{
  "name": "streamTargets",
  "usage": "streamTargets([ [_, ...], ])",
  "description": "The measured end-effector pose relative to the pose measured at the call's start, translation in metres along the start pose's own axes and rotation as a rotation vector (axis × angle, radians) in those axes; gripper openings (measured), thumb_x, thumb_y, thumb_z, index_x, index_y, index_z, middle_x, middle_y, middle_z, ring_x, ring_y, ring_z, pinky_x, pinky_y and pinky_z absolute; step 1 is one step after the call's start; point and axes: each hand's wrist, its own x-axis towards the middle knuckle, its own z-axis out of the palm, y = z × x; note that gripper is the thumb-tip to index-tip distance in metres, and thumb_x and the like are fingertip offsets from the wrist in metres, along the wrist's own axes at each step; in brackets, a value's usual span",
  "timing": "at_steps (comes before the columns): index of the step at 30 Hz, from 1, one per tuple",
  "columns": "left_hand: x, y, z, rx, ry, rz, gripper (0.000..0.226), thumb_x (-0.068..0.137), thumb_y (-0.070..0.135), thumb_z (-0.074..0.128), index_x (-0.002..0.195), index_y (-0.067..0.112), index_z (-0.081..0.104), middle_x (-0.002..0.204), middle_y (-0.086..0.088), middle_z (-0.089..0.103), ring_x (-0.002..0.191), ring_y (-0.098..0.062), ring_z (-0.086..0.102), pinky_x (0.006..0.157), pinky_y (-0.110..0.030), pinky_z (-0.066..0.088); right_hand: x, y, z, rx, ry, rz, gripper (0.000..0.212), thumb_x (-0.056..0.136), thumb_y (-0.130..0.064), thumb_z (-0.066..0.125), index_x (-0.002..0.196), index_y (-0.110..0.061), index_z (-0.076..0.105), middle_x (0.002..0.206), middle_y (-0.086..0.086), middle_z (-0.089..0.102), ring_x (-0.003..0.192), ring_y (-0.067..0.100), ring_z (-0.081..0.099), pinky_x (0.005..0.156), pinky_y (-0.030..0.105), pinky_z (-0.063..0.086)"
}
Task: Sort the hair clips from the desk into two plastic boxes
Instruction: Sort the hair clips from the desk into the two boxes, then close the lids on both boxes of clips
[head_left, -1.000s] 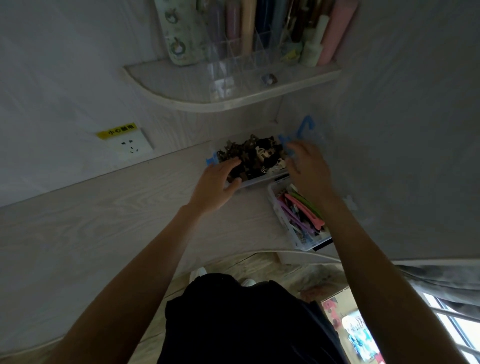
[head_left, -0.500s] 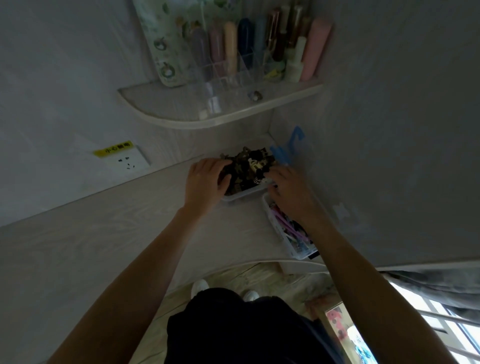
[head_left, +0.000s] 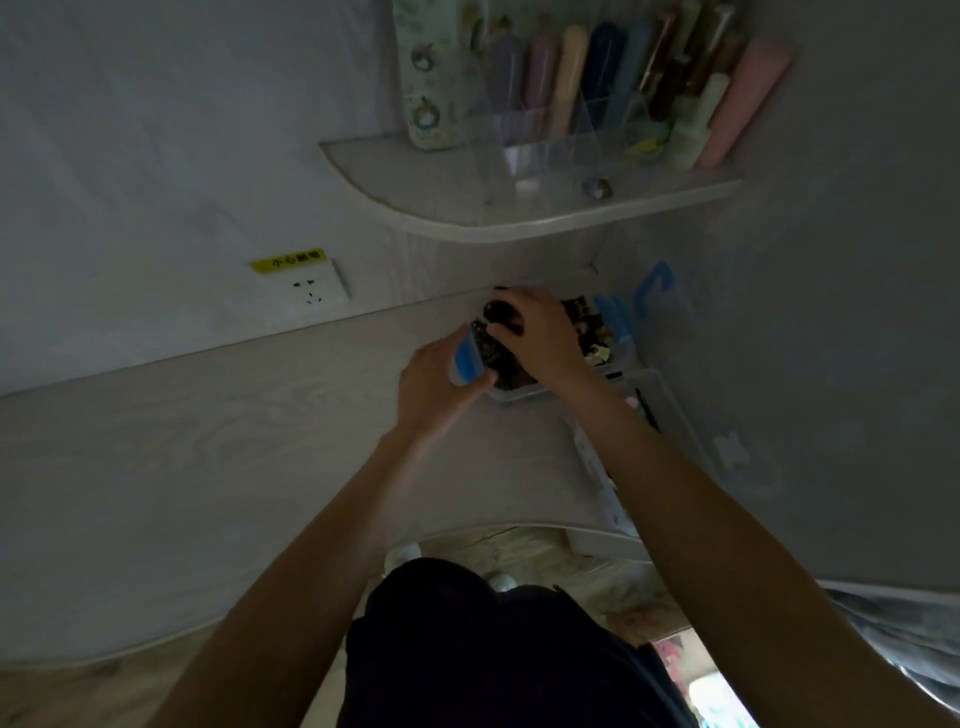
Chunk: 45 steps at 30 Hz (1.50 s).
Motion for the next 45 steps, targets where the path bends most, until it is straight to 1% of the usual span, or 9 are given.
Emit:
streamTargets([
  [11,0.008,-0.005,-0.003,0.107,0.044,0.076,0.075,0.078,0.043,0.068,0.141,0.02,0.036,0.147,0.001,0.04,0.134,-0.019,0.035,0.11,-0.033,0.03,-0.003,0.004,0.03,-0.347,-0.148,-0.176,0.046,0.092,-0.017,0.029,0.129,0.001,0.05,0.141,0.015,0.046,0.134,0.027,0.04,0.115,0.033,0.023],
  [15,0.009,-0.009,-0.006,0.147,0.041,0.094,0.075,0.078,0.045,0.068,0.141,0.022,0.036,0.147,0.002,0.04,0.134,-0.019,0.036,0.109,-0.034,0.031,-0.001,-0.005,0.026,-0.293,-0.249,-0.143,0.04,0.097,-0.01,0.032,0.134,0.001,0.042,0.147,0.014,0.038,0.139,0.021,0.029,0.112,0.015,0.002],
  [21,0.009,-0.006,-0.003,0.117,-0.01,0.123,0.077,0.079,0.049,0.065,0.143,0.019,0.032,0.147,-0.002,0.038,0.133,-0.021,0.036,0.11,-0.039,0.033,-0.02,0.014,0.004,0.047,-0.235,-0.024,0.038,0.098,-0.005,0.035,0.136,-0.009,0.043,0.15,0.009,0.033,0.142,0.023,0.021,0.117,0.029,0.014],
  [24,0.011,-0.006,-0.003,0.152,0.0,0.131,0.076,0.079,0.047,0.066,0.14,0.015,0.035,0.14,-0.007,0.044,0.126,-0.025,0.041,0.105,-0.039,0.037,-0.043,0.017,-0.012,0.05,-0.083,-0.039,0.033,0.096,-0.005,0.04,0.127,-0.007,0.054,0.143,0.01,0.044,0.138,0.024,0.031,0.115,0.03,0.023],
  [27,0.011,-0.004,-0.003,0.199,0.001,0.158,0.074,0.08,0.047,0.065,0.14,0.014,0.035,0.137,-0.009,0.044,0.124,-0.027,0.042,0.101,-0.037,0.038,-0.07,0.034,-0.039,-0.115,0.256,-0.039,0.029,0.091,-0.007,0.044,0.115,-0.007,0.062,0.126,0.013,0.058,0.117,0.03,0.054,0.1,0.041,0.045],
  [31,0.008,-0.001,0.003,0.238,-0.003,0.129,0.075,0.082,0.046,0.062,0.142,0.014,0.031,0.136,-0.011,0.046,0.122,-0.03,0.042,0.098,-0.039,0.039,-0.093,0.076,-0.077,-0.553,0.586,0.11,0.03,0.081,-0.011,0.041,0.104,-0.01,0.06,0.118,0.019,0.06,0.104,0.04,0.056,0.091,0.043,0.042],
  [36,0.007,0.0,0.004,0.157,-0.041,0.033,0.072,0.085,0.041,0.061,0.144,0.019,0.026,0.114,-0.002,0.065,0.111,-0.03,0.052,0.094,-0.038,0.043,-0.078,0.092,-0.074,-0.512,0.5,0.296,0.04,0.085,0.0,0.046,0.124,-0.005,0.049,0.138,0.025,0.041,0.119,0.042,0.047,0.096,0.048,0.045],
  [41,0.0,0.002,0.001,0.077,-0.063,-0.006,0.074,0.086,0.038,0.061,0.145,0.018,0.022,0.112,-0.004,0.066,0.111,-0.029,0.054,0.095,-0.04,0.045,-0.059,0.081,-0.082,-0.388,0.552,0.441,0.044,0.086,-0.011,0.055,0.128,-0.006,0.042,0.125,0.02,0.05,0.112,0.035,0.048,0.092,0.043,0.043],
  [45,-0.005,0.005,-0.001,0.02,-0.082,-0.009,0.074,0.086,0.036,0.062,0.145,0.016,0.023,0.113,-0.006,0.065,0.109,-0.026,0.057,0.095,-0.037,0.045,-0.061,0.074,-0.079,-0.292,0.365,0.261,0.029,0.091,-0.016,0.052,0.116,-0.002,0.057,0.115,0.023,0.057,0.107,0.035,0.052,0.086,0.034,0.039],
])
